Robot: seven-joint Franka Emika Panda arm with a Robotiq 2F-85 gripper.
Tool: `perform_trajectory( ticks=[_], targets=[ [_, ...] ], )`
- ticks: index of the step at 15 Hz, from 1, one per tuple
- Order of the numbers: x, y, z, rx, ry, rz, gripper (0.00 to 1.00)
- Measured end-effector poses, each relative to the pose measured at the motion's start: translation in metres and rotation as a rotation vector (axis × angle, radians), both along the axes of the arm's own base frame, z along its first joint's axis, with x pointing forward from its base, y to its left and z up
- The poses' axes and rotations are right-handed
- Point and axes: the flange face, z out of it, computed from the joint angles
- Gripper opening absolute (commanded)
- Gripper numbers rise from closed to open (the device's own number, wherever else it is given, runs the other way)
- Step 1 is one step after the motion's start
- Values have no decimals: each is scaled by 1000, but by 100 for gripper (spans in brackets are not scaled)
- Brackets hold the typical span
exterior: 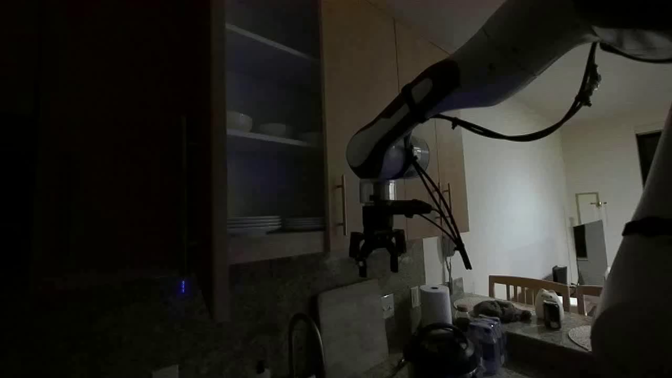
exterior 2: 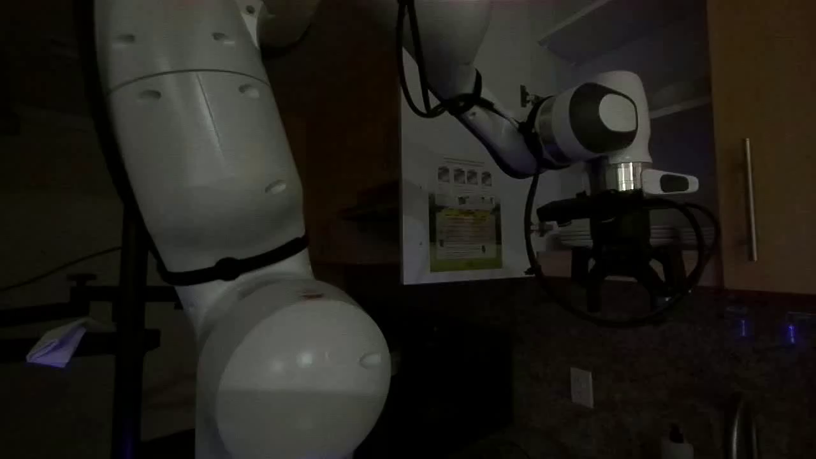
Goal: Close the drawer
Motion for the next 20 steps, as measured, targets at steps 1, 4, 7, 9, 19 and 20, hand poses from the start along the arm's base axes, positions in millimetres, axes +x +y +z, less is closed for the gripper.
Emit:
perform_trajectory(
  ticks=[1,4,7,9,19,20],
  targets=[
    [0,0,0,0,0,0,100],
    [0,0,0,0,0,0,100],
    [0,0,0,0,0,0,100],
    [0,0,0,0,0,0,100],
    [-1,3,4,-1,-6,20,100],
    [-2,4,6,-2,-9,32,100]
  ],
)
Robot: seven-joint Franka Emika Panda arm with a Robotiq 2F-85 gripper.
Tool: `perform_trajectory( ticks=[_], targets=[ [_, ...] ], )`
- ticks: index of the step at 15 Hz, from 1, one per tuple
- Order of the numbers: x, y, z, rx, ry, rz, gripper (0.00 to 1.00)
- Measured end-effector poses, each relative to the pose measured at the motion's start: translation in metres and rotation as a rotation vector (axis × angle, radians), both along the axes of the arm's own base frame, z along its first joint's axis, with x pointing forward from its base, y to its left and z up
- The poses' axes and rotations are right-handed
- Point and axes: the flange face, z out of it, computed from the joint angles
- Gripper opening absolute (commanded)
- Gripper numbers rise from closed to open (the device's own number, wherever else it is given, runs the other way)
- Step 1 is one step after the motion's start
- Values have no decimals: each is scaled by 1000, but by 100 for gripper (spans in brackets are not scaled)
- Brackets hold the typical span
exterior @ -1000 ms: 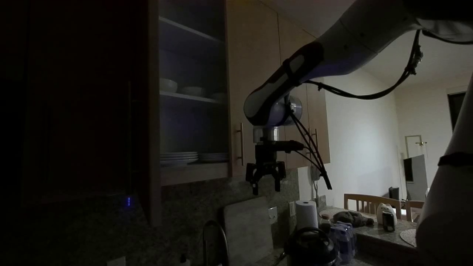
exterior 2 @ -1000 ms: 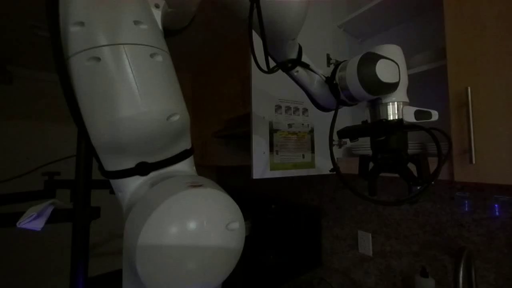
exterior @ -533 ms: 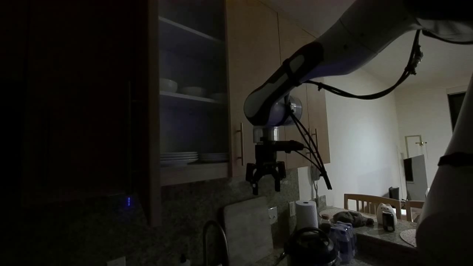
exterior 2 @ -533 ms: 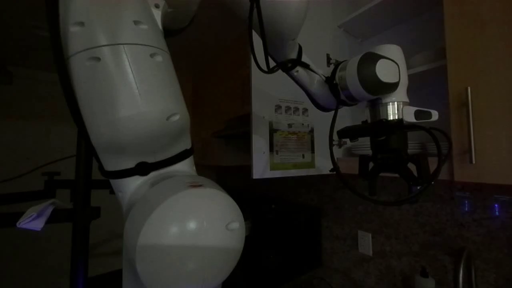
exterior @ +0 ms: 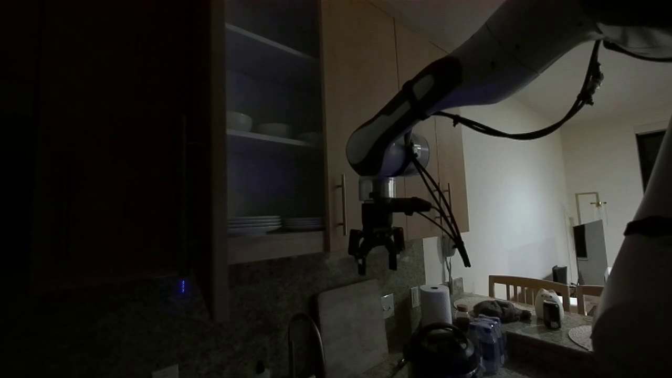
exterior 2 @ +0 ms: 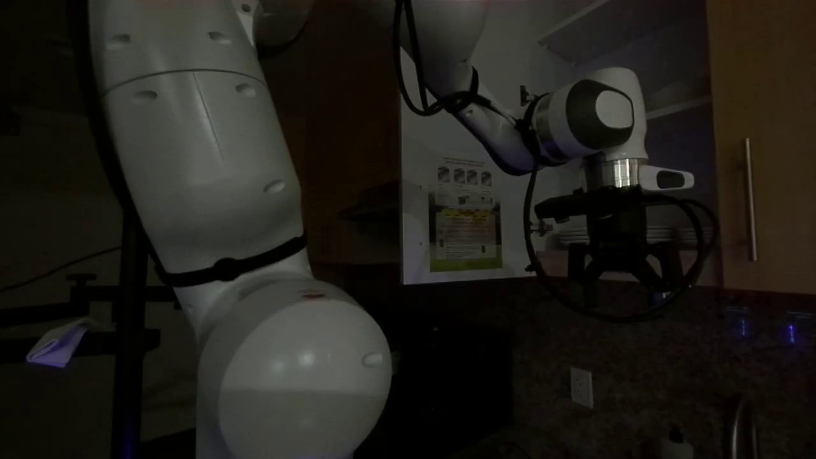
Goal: Close the drawer
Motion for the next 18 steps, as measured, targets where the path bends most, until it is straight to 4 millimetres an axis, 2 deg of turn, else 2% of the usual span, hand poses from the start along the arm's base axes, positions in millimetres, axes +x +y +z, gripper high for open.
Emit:
perform_trajectory(
  ticks=[6,7,9,13,18],
  targets=[
    [-9,11,27,-19,-53,65,100],
    [-11,13,32,-30,-61,72,75],
    [-17,16,43,-61,-74,90,67],
    [-35,28,68,-127,-101,134,39],
    [-62,44,93,-137,-149,211,9]
  ],
)
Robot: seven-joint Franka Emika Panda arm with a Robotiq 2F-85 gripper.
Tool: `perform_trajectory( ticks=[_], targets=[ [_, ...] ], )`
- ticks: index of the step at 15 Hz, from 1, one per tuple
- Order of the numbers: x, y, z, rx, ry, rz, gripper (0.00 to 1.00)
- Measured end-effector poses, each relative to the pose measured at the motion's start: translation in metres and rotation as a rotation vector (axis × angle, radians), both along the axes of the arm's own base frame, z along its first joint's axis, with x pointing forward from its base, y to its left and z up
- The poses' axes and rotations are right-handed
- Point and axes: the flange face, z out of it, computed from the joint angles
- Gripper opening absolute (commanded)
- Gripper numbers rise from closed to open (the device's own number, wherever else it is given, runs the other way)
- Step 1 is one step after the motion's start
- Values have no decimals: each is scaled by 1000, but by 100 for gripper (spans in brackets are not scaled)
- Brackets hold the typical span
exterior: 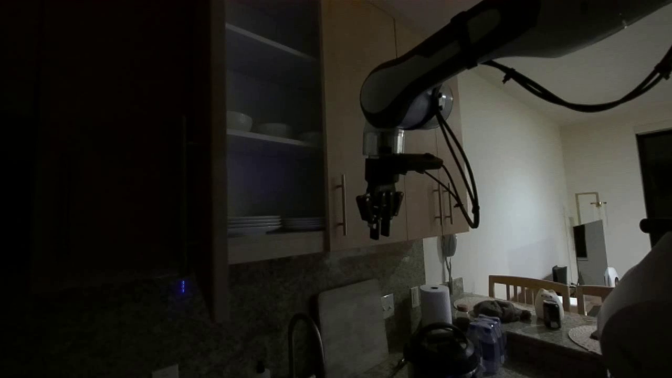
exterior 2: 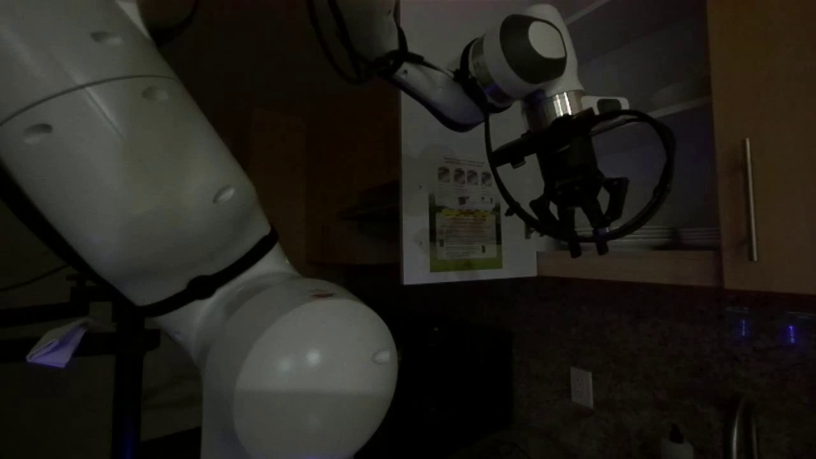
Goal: Close the drawer
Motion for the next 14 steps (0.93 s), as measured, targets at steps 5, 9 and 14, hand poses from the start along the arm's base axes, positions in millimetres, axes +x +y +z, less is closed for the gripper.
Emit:
perform_trajectory(
  ticks=[5,9,14],
  targets=[
    [-28,12,20,-9,-53,106,6],
    [-48,17,46,-20,-134,144,8],
    [-74,34,83,-37,-245,191,7]
  ],
)
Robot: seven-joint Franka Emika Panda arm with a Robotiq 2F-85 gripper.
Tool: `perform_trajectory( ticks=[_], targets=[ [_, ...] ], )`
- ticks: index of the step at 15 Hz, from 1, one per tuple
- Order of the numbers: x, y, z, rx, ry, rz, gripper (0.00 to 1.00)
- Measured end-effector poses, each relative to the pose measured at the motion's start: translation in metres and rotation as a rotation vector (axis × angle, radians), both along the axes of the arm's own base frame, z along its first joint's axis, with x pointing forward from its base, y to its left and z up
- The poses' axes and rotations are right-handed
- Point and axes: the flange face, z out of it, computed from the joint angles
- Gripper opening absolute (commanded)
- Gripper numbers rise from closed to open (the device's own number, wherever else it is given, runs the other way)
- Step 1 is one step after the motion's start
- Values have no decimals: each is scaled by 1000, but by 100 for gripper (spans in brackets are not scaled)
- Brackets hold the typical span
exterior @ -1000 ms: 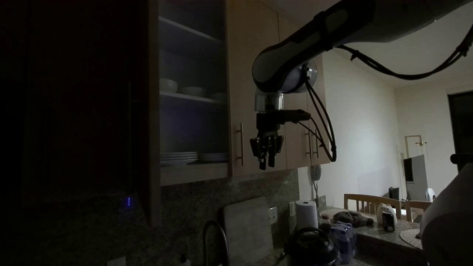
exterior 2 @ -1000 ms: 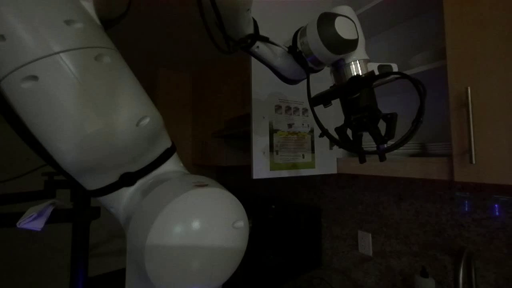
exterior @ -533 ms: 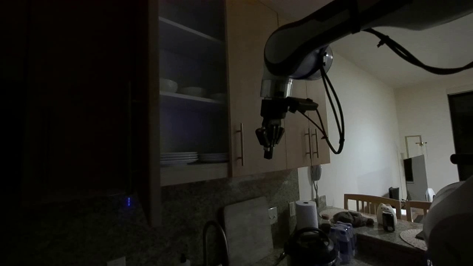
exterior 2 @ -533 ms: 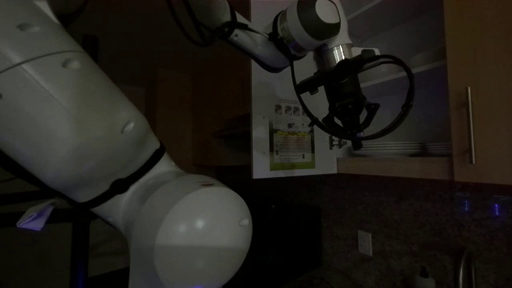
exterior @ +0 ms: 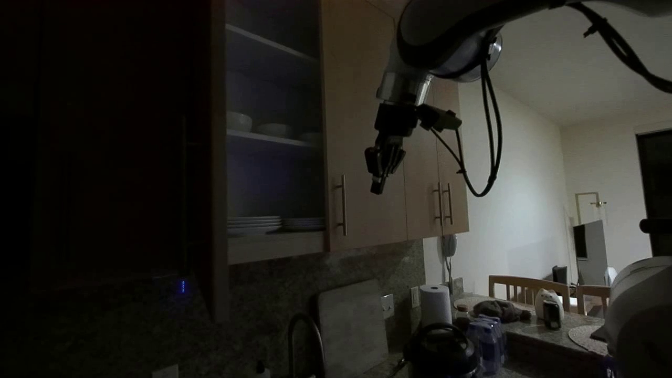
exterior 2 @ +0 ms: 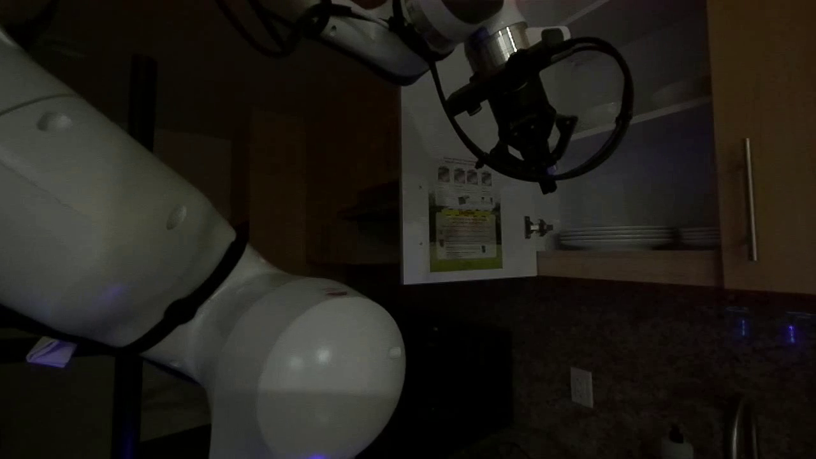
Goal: Close the drawer
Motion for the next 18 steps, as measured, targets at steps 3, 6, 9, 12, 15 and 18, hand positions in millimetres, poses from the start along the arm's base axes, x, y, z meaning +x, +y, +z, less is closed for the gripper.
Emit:
perform_trajectory(
  ticks=[3,6,9,12,15,18],
  targets=[
    [-14,18,17,-18,-64,41,7],
    [-25,37,29,-39,-120,81,7],
    [-33,59,32,-60,-151,131,7],
    [-38,85,26,-81,-176,198,7],
    [-45,110,22,-108,-201,252,7],
    [-55,126,24,-136,-225,273,7]
  ],
)
